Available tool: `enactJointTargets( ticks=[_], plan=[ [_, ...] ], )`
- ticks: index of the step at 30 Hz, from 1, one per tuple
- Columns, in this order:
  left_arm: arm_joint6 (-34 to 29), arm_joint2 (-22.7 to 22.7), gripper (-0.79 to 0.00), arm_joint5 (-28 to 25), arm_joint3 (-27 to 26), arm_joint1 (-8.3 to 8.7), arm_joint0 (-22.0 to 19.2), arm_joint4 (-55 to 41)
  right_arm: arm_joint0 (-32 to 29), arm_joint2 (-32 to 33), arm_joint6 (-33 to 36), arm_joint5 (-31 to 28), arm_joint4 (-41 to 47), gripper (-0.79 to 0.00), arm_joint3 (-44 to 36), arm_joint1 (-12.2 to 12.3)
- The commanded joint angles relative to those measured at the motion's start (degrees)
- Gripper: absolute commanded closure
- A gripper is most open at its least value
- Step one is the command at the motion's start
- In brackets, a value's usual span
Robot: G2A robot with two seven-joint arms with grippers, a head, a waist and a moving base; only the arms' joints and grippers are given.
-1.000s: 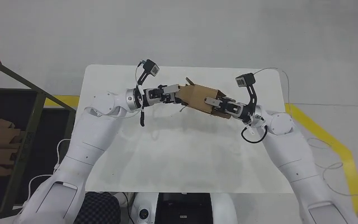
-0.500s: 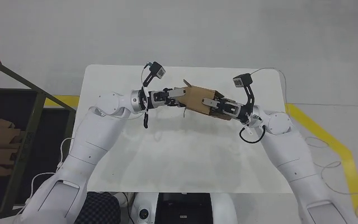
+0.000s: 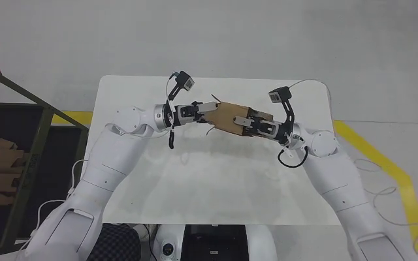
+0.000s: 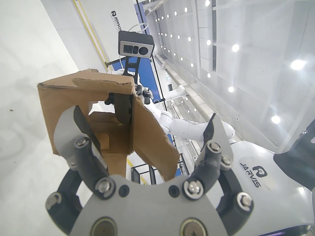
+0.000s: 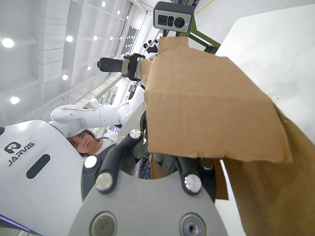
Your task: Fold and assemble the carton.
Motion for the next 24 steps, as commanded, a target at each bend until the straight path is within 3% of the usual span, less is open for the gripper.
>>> enactJointTargets(
  ticks=[1, 17, 24],
  plan=[
    [-0.10, 0.10, -0.785, 0.00, 0.09, -0.05, -0.10, 0.02, 0.04, -0.11, 0.00, 0.06, -0.04, 0.000, -0.01, -0.04],
    [0.58, -4.03, -0.785, -0.80, -1.23, 0.86, 3.22, -0.22, -0.25, 3.78, -3.28, 0.19, 1.02, 0.000, 2.23, 0.53],
    [0.22, -3.58, -0.785, 0.25, -2.29, 0.87, 4.02, -0.05, -0.07, 5.14, -6.71, 1.61, 2.10, 0.000, 3.50, 0.49]
  ],
)
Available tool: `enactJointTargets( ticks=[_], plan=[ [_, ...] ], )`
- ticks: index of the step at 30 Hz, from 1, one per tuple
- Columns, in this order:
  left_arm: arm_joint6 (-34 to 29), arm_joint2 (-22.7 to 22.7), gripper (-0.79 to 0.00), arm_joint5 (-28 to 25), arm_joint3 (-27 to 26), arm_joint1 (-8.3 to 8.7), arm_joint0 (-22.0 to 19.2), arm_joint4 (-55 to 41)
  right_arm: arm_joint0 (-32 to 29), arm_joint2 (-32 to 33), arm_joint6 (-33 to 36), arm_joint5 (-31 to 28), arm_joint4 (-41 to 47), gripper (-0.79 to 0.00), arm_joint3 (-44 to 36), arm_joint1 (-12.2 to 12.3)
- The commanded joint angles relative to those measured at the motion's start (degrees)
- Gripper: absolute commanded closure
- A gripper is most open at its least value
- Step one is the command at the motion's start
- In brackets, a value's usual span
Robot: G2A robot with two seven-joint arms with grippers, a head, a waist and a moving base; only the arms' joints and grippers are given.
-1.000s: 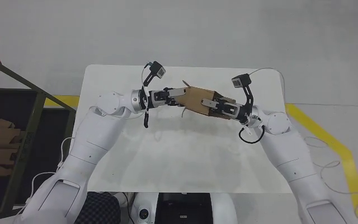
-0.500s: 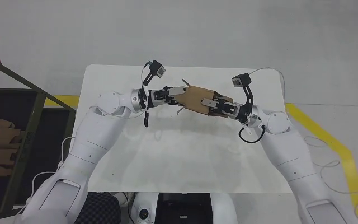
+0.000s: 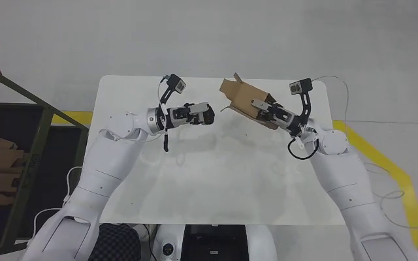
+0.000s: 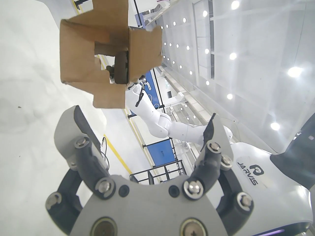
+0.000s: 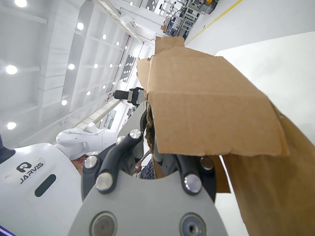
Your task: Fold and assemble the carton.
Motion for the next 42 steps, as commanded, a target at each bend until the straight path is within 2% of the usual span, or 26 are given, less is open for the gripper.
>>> enactJointTargets(
  ticks=[1, 13, 26, 42],
  plan=[
    [-0.11, 0.35, -0.785, 0.15, -0.21, -0.07, 0.01, -0.10, 0.05, 0.13, -0.82, 0.39, 0.04, 0.000, 0.25, -0.06],
    [-0.80, 2.48, -0.785, -0.88, 0.37, -0.75, -1.12, -1.62, -0.16, -2.46, -5.22, 1.27, -5.04, 0.000, -0.92, -0.89],
    [-0.11, -0.31, -0.785, -1.19, 0.75, -0.29, -0.59, -1.70, -1.33, -3.38, -1.01, 0.13, -6.10, 0.000, -2.79, -0.89],
    [0.18, 0.33, -0.785, -0.34, 0.67, -0.47, -0.58, -1.33, -0.76, -6.33, 1.91, 0.27, -5.67, 0.000, -3.10, -1.56]
  ],
)
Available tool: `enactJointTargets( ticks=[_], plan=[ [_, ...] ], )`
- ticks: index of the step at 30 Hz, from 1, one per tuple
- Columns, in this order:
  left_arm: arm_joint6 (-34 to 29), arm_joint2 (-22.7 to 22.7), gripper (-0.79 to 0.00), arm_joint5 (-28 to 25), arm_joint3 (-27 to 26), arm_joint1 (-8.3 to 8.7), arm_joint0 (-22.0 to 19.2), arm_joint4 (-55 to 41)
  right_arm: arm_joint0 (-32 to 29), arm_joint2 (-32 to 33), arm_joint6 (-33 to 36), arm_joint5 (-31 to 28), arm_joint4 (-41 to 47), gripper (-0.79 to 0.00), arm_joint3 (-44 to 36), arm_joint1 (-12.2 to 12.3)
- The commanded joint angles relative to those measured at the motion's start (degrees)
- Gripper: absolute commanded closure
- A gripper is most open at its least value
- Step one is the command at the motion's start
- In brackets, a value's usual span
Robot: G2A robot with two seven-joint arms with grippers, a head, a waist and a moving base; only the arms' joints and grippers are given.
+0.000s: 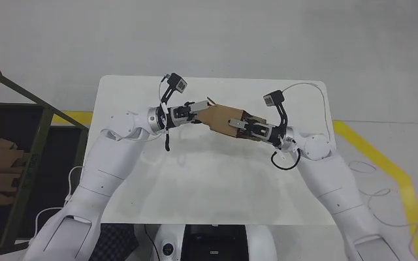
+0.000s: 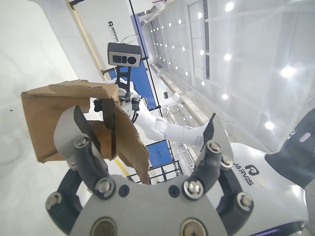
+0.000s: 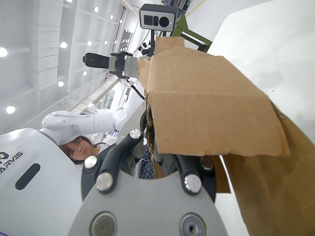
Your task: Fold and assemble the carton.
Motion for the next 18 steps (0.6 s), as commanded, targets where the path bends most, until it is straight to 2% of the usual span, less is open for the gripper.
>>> enactJointTargets(
  ticks=[1, 8, 18],
  plan=[
    [0.01, 0.07, -0.785, 0.08, 0.13, -0.02, -0.08, 0.08, 0.29, -0.12, -0.11, 0.03, 0.25, 0.000, 0.41, -0.09],
    [0.57, -0.57, -0.785, -0.03, 0.85, 0.04, -0.45, 0.52, 0.96, 0.19, 0.20, -0.16, 0.71, 0.000, 1.33, -0.15],
    [2.01, -5.11, -0.785, -0.58, 0.00, 0.91, 0.08, 1.12, 0.13, 1.12, 2.15, -0.30, 1.44, 0.000, 1.20, 0.17]
  ],
)
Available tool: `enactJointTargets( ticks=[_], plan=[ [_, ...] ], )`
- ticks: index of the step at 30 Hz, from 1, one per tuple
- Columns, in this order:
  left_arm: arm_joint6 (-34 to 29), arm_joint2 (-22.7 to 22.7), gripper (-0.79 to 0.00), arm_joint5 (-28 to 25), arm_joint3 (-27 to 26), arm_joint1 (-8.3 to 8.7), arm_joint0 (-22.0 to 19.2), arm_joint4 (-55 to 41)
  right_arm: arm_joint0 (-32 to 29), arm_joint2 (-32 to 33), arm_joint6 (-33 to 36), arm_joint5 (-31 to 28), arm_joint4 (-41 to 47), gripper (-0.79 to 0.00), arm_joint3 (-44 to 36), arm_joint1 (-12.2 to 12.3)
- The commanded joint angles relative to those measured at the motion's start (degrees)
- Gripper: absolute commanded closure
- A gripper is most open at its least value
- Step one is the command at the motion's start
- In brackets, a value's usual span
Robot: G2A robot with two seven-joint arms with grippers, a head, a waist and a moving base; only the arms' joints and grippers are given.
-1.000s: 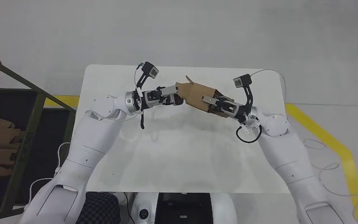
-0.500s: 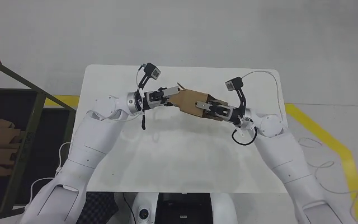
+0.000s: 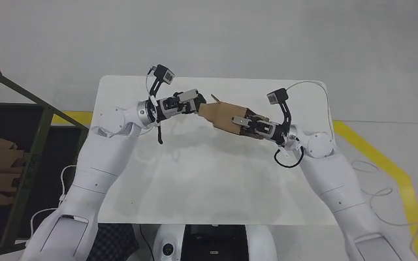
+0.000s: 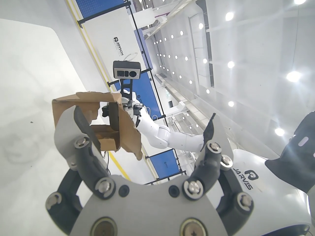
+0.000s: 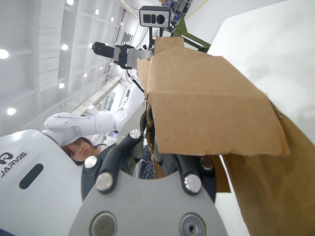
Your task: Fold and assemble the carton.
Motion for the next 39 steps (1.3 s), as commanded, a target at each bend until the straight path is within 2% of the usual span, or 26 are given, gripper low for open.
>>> enactJointTargets(
  ticks=[1, 7, 22, 39],
  plan=[
    [0.46, -0.74, -0.785, 0.10, -0.41, 0.15, 0.23, 0.16, -0.34, -0.06, 0.58, 0.03, 0.19, 0.000, -0.15, 0.04],
    [1.57, -1.62, -0.785, 0.15, -0.25, 0.28, 0.30, 0.13, -1.50, -0.82, 2.91, 0.21, 0.35, 0.000, -0.85, 0.10],
    [-0.44, 2.46, -0.785, 1.63, 2.87, -0.54, -2.49, 0.26, -2.05, -3.09, 3.21, 0.62, -0.23, 0.000, -2.75, -0.30],
    [-1.98, 2.46, -0.785, 1.05, 1.94, -0.61, 0.37, -3.34, -0.75, -1.99, -0.33, 0.52, 1.21, 0.000, -0.89, -0.61]
  ],
)
